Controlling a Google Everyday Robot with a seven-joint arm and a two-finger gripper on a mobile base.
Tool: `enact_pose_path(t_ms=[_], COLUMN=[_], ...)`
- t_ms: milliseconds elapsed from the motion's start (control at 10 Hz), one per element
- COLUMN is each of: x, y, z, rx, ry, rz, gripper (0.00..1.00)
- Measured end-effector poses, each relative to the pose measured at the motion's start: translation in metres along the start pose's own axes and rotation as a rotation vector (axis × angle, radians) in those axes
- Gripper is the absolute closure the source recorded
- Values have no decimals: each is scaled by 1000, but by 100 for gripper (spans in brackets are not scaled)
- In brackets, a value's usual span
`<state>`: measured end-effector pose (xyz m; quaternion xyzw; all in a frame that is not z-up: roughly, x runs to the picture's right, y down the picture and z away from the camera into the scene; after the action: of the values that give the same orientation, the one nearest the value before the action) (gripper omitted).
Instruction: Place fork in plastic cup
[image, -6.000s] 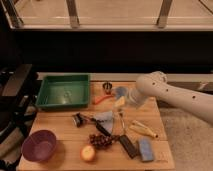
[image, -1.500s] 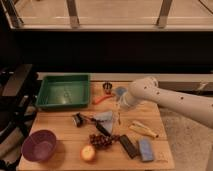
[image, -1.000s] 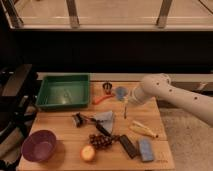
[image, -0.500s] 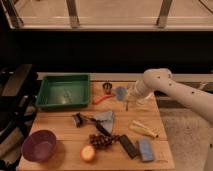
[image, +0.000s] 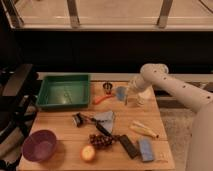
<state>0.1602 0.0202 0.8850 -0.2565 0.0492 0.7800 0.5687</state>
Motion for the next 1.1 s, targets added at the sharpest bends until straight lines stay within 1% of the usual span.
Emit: enact_pose_path(t_ms=[100, 200, 300, 400, 500, 700, 900, 1000, 1100], x=[-4, -7, -8, -7, -7, -7, -8, -9, -9], y=[0, 6, 16, 23, 25, 35, 34, 37, 38], z=[4, 8, 13, 17, 20, 25, 24, 22, 22], rx=[-9, -15, -24, -31, -36, -47, -44, -41, -38], ry=[3, 7, 11, 19, 25, 35, 32, 26, 24], rz=[-1, -7, -20, -31, -37, -53, -53, -60, -61], gripper=[100, 100, 100, 98, 90, 69, 52, 41, 36])
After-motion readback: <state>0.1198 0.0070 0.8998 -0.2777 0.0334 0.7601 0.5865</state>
